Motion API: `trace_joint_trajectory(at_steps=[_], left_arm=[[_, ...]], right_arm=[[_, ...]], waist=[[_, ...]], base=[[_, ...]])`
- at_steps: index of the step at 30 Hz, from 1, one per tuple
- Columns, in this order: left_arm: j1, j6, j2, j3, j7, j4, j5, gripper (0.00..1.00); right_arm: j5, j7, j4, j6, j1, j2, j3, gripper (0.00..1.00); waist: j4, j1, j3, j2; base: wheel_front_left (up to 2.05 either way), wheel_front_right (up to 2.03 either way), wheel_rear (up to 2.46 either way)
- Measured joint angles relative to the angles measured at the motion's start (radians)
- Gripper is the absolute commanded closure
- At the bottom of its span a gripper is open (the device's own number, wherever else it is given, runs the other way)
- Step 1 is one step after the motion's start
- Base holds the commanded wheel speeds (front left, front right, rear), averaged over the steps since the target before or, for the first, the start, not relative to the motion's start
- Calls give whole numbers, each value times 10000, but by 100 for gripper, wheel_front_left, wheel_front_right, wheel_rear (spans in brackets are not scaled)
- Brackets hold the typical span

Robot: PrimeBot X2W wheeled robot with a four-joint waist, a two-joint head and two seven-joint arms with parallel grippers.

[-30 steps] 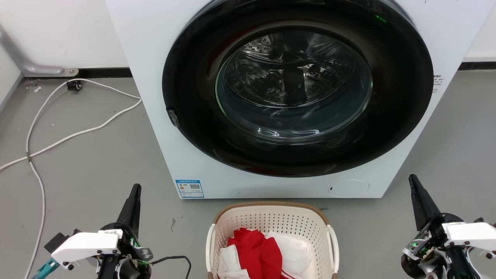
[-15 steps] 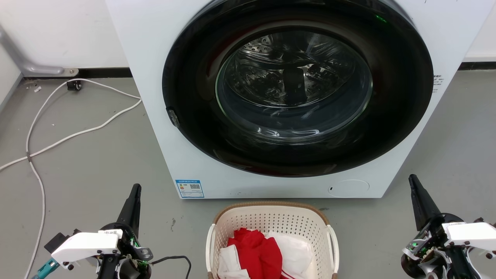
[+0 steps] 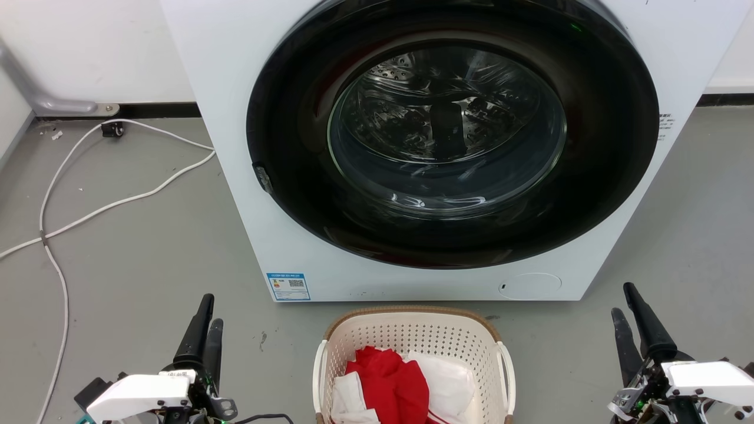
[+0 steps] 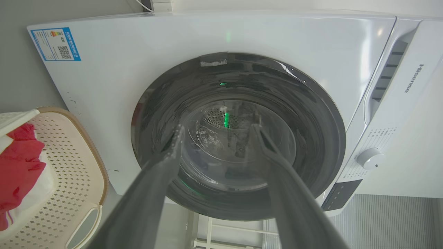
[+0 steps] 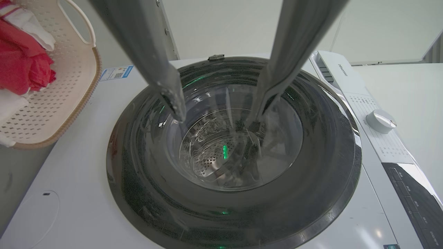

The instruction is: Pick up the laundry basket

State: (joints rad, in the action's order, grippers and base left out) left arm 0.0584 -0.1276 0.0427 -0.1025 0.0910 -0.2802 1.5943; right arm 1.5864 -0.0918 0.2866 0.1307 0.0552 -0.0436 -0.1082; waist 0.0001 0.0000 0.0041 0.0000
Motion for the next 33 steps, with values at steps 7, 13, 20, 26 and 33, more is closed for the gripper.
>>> trace_joint_trajectory(at_steps=[7,13,20,26,33], left_arm=[[1,8,2,10,-343,280,-1034,0],[2,148,4,52,-608,650,-2171,0],[2,339,8,270,-913,1034,-3534,0],[2,504,10,483,-1135,1277,-4619,0],[1,706,15,698,-1394,1463,-5777,0]], right_arm=[[-1315,326,-366,0,-1,0,38,0],[-2679,594,-777,0,-13,0,188,0],[-4307,897,-1150,0,-54,-2,359,0],[-5567,1114,-1336,0,-166,-2,454,0],[-6780,1388,-1553,0,-194,-4,596,0]], waist=[[1,0,28,0],[0,0,64,0],[-1,0,105,0],[5,0,129,0],[4,0,148,0]], base=[[0,0,0],[0,0,0],[0,0,0],[0,0,0],[0,0,0]])
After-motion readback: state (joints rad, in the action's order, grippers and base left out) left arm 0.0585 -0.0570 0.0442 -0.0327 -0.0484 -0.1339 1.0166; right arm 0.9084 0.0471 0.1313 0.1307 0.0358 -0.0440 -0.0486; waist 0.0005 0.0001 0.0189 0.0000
